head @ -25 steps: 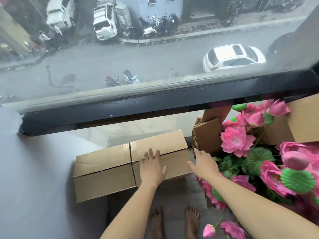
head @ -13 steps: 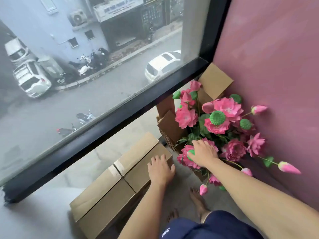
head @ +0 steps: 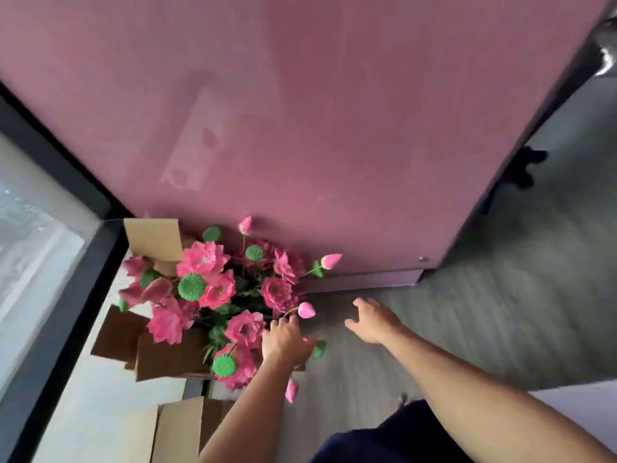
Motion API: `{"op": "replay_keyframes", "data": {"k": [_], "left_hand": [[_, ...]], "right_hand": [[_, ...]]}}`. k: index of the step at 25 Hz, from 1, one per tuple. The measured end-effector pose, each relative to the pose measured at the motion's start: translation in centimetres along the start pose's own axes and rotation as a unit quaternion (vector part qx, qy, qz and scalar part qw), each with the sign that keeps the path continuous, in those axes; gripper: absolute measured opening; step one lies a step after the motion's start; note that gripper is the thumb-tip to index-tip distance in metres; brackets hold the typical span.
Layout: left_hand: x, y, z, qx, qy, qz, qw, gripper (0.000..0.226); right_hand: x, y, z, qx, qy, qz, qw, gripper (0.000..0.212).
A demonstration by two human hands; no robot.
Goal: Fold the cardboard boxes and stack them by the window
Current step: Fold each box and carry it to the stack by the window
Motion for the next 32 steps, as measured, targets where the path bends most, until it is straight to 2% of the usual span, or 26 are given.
{"op": "replay_keyframes", "data": {"k": [7,15,21,25,28,30,32], "left_hand": [[1.9,-10.1,22.6,-0.142,-0.074,-0.02,0.987,0.069],[0.4,-15.7,50.6,-0.312,-0.134,-0.053,0.939,0.07],[-0.7,-19.5,65.1,-0.383,-0.186,-0.082,0.901,0.069],[-0.6,-25.8,74.3,-0.417,-0.213,-0.094,0.879,0.069],[-0.1,-31.1,81.1,-0.431,-0.223,-0.115,0.866,0.07],[0.8,-34.0,85.6,-0.441,-0.233,-0.12,0.858,0.07],[2.0,-37.2,90.8,-0.458,-0.252,-0.108,0.846,0.069]], "right_hand": [[10.5,-2.9,20.6,-0.133,-0.087,0.069,0.985,0.059],[20.0,-1.2,43.0,-0.291,-0.179,0.133,0.93,0.057],[25.1,-2.9,54.3,-0.363,-0.212,0.147,0.895,0.056],[29.9,-7.2,61.6,-0.401,-0.246,0.155,0.869,0.056],[33.0,-11.1,66.9,-0.432,-0.26,0.121,0.855,0.061],[35.4,-13.2,69.7,-0.434,-0.266,0.101,0.855,0.058],[38.4,-15.2,73.4,-0.467,-0.275,0.111,0.833,0.054]]}}
Point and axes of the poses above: each hand's wrist, its own y-axis away from the middle knuckle, its own x-axis out of the back of the hand, z = x × y, the point moved 6 cm from there along -y, towards the middle knuckle, and after that the axes turned 8 degrees about -x, right-handed, at the moved point
